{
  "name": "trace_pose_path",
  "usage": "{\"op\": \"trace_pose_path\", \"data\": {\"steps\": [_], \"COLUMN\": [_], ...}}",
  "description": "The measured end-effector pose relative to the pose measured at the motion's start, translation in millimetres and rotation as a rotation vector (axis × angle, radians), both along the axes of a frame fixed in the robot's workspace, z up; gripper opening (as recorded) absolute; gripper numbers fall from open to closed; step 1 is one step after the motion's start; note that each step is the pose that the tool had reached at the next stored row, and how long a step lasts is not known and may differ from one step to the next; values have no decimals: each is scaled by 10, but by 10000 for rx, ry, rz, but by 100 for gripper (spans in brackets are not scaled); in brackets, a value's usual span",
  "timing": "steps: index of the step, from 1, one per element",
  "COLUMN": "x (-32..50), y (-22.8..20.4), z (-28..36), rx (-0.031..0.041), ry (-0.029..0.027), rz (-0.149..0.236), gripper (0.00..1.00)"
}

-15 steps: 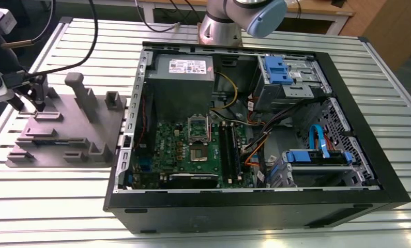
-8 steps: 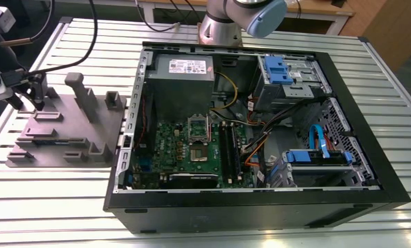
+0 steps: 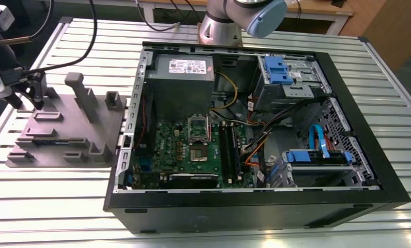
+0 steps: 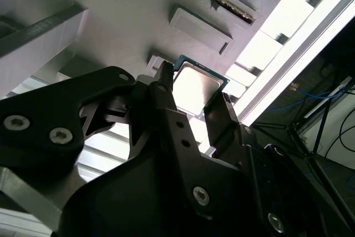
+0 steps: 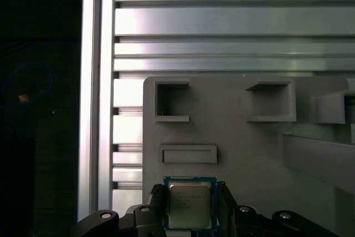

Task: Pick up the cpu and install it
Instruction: 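Pick up the cpu and move it towards the insertion slot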

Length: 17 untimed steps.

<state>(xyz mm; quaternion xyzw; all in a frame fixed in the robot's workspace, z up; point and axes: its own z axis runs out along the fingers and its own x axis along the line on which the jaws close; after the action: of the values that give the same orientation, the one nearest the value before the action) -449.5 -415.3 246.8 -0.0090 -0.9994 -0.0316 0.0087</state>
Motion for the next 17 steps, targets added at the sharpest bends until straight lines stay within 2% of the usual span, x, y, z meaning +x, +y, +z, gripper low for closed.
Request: {"op": "trace_pose_path", "data": {"steps": [17], "x": [19], "y": [1], "z": [20], "rx": [-5], "ry": [-1], "rz": [-1], "gripper": [47]}}
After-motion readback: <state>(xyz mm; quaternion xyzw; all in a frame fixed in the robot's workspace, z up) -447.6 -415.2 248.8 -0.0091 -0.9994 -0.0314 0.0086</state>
